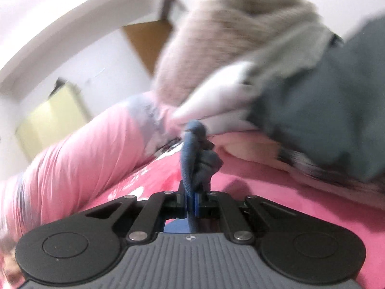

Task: Fold clothes
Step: 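Grasp the blue jeans leg hem with the right gripper and lift it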

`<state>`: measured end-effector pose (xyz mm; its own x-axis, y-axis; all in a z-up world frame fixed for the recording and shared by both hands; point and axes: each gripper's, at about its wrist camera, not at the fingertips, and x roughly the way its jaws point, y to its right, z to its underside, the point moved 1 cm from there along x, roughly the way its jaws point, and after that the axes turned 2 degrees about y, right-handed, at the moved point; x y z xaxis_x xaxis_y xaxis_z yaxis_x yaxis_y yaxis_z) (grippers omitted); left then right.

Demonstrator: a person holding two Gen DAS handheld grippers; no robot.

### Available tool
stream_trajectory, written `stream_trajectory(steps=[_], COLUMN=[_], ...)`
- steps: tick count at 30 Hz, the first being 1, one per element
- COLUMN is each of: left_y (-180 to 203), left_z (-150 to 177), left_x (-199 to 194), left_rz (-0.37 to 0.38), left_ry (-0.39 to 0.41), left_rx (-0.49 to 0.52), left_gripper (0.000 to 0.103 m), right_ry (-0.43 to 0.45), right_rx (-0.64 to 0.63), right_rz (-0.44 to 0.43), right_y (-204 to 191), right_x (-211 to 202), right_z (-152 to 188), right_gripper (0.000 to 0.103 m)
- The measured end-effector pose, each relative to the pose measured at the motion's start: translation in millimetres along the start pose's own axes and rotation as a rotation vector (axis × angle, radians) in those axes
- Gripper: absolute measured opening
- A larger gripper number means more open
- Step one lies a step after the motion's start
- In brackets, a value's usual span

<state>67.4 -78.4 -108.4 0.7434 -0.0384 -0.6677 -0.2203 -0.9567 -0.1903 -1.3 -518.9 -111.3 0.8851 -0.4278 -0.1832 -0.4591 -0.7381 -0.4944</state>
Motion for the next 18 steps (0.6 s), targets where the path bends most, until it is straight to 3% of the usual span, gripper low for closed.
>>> stream_trajectory(steps=[10,18], left_y=[-1.5,-5.7], left_z=[1.6,2.6], left_x=[0.6,2.7], left_rz=[0.007,0.031], left_ry=[0.003,0.002], left_rx=[-0.005,-0.03], left_gripper=[0.077,0.078], right_ry=[-0.009,0.009], right_rx=[0.007,0.024], right_rz=[0.029,-0.062], right_y=[1.6,-16.4], right_x=[15.1,-23.4], right_z=[1.9,-9.4], right_gripper=[0.005,0.005])
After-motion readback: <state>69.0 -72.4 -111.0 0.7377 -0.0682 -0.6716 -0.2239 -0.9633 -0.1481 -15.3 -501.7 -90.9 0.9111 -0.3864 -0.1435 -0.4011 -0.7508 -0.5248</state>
